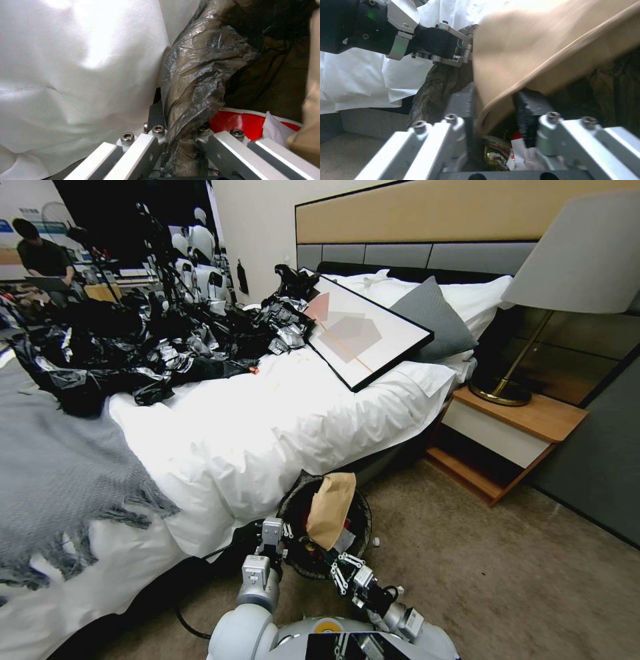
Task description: Pick up the trash bin, then pick up the garbage from the floor and place it into the trash bin.
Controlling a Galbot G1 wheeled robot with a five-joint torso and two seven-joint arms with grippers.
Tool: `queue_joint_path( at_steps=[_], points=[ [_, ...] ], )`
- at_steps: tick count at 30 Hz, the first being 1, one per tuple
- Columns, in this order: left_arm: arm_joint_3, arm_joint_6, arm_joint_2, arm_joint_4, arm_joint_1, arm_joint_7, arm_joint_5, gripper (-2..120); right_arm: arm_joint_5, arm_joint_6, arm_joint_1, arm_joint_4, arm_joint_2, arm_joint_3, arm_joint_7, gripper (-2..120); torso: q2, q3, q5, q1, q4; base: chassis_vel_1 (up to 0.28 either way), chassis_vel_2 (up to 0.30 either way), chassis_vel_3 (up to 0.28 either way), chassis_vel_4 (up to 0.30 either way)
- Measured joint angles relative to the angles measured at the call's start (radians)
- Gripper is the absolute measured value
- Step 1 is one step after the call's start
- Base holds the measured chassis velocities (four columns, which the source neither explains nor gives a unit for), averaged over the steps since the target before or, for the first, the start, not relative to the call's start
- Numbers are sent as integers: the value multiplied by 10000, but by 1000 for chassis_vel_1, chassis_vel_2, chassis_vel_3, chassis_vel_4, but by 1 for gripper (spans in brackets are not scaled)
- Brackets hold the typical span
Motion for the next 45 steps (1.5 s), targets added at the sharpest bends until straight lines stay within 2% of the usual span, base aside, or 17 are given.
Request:
queue_joint_path(
  at_steps=[1,2,4,5,8,9,11,12,13,19,24,32,35,40,43,45],
  points=[
    [4,0,-4,-2,1,0,0,0,-11,0,-26,12,-8,15,0,42,0,0,0,0,0,0,0,0,0],
    [4,0,-4,-2,1,0,0,0,-11,0,-26,12,-8,15,0,42,0,0,0,0,0,0,0,0,0],
    [13,3,-5,-3,-3,-1,0,0,-69,-5,-100,56,-40,56,12,52,0,0,0,0,0,0,0,0,0],
    [13,3,-5,-3,-3,-1,0,0,-69,-5,-100,56,-40,56,12,52,0,0,0,0,0,0,0,0,0],
    [37,5,-9,-3,-14,-1,0,0,-168,-112,-178,164,-169,157,69,68,0,0,0,0,0,0,0,0,0],
    [37,5,-9,-3,-14,-1,0,0,-168,-112,-178,164,-169,157,69,68,0,0,0,0,0,0,0,0,0],
    [41,5,-11,-1,-27,-1,0,0,-196,-175,-210,212,-265,216,114,76,0,0,0,0,0,0,0,0,0],
    [41,5,-13,3,-34,-1,0,0,-209,-194,-234,240,-307,255,123,83,0,0,0,0,0,0,0,0,0],
    [41,5,-13,3,-34,-1,0,0,-209,-194,-234,240,-307,255,123,83,0,0,0,0,0,0,0,0,0],
    [60,5,-25,29,-55,0,-1,0,-268,-215,-334,322,-387,355,127,103,0,0,0,0,0,0,0,0,0],
    [61,5,-15,25,-54,1,-8,0,-341,-211,-427,451,-497,482,106,112,0,1,0,0,0,0,0,0,0],
    [57,3,1,16,-51,4,-15,0,-452,-62,-536,811,-550,658,209,114,0,0,0,0,0,0,0,0,0],
    [17,-2,14,20,-42,5,-18,0,-792,322,-540,1683,-44,913,944,112,0,1,0,0,0,0,0,0,0],
    [-33,-8,17,26,-37,5,-22,0,-1038,359,-524,2577,372,1232,1894,107,0,0,-1,0,0,0,0,0,0],
    [-76,-21,14,40,-16,4,-23,0,-1168,232,-569,3266,957,1647,3159,100,0,0,1,0,1,0,0,0,0],
    [-85,-23,14,40,-14,3,-23,0,-1144,212,-653,3404,1155,1842,3494,100,0,0,-2,0,0,0,0,0,0]
  ],
)
